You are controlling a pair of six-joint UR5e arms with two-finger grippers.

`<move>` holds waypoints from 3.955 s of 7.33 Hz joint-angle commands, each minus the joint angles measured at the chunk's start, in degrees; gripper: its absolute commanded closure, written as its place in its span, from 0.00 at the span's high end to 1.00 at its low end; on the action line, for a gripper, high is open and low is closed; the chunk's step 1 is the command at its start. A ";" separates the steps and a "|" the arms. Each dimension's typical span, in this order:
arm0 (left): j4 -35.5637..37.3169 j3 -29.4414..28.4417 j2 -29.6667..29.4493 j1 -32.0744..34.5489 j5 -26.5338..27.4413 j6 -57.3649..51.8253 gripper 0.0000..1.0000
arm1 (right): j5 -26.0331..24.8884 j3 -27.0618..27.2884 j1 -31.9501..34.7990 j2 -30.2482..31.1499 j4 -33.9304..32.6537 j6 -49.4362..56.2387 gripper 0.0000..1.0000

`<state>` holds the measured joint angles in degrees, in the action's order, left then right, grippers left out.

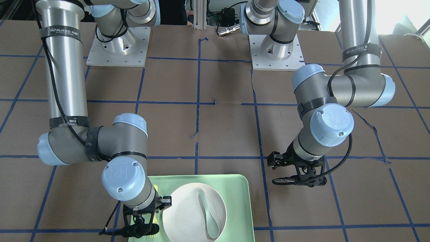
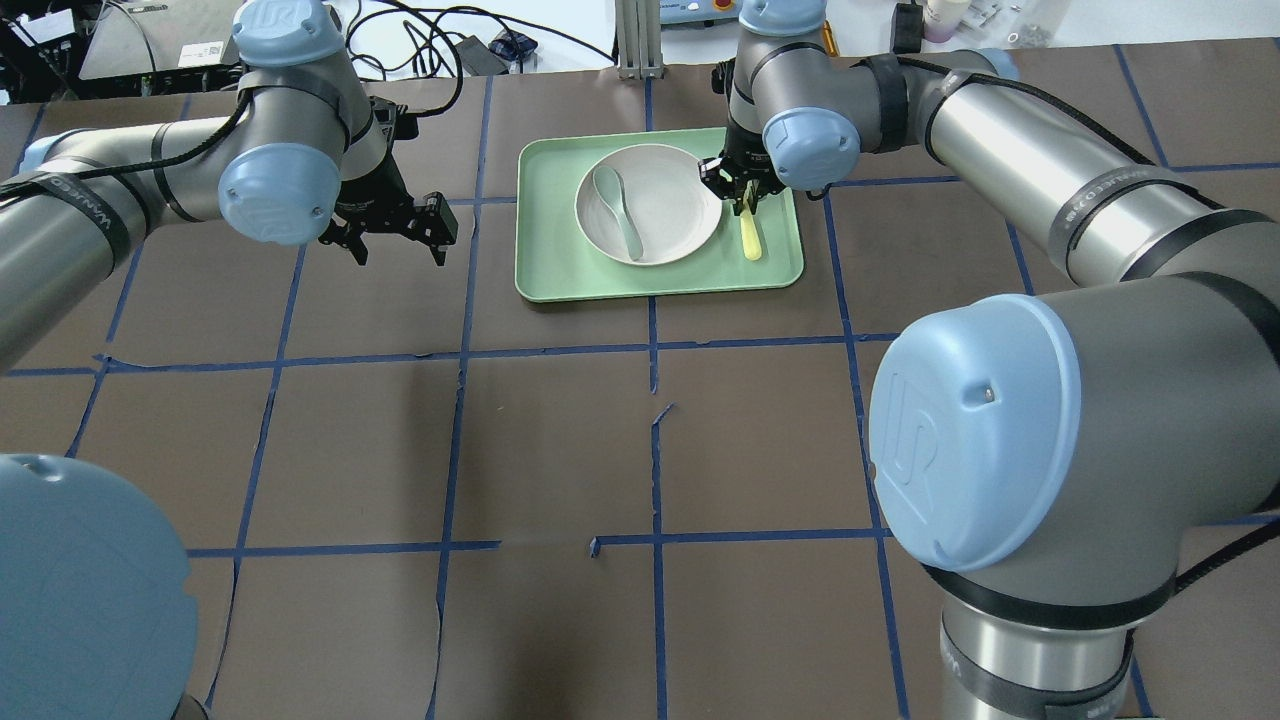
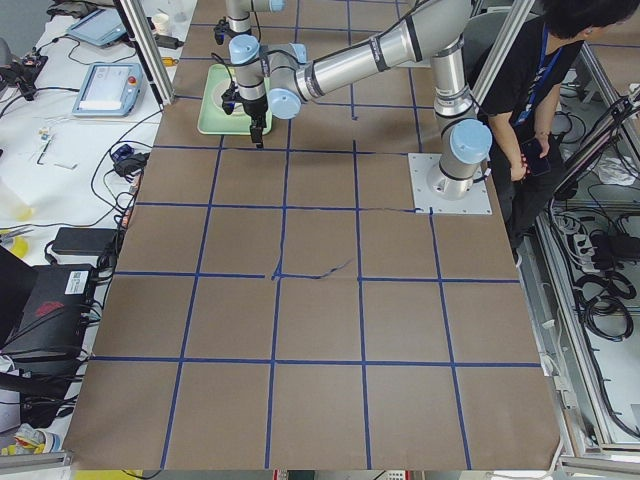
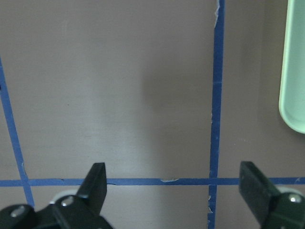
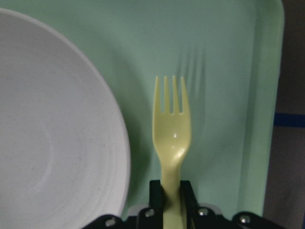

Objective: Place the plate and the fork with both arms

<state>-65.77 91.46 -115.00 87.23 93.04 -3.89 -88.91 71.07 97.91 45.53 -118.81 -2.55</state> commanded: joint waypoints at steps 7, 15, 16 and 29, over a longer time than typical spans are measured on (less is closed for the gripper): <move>-14.28 -0.66 12.15 0.75 3.73 0.19 1.00 | -4.70 6.61 -3.16 20.51 22.60 3.26 1.00; -28.45 -4.09 18.67 6.28 -1.90 5.99 1.00 | -0.66 7.85 -2.64 34.01 36.11 -0.60 1.00; -29.14 -4.01 19.37 6.37 -1.98 5.91 1.00 | -0.65 7.85 -2.63 33.75 36.11 -0.70 1.00; -29.68 -3.39 21.31 6.20 -2.16 6.61 1.00 | -0.74 7.68 -2.55 33.57 35.67 -0.79 1.00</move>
<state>-95.45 88.10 -93.87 93.36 90.94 2.66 -89.65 78.80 95.36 79.18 -83.01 -3.34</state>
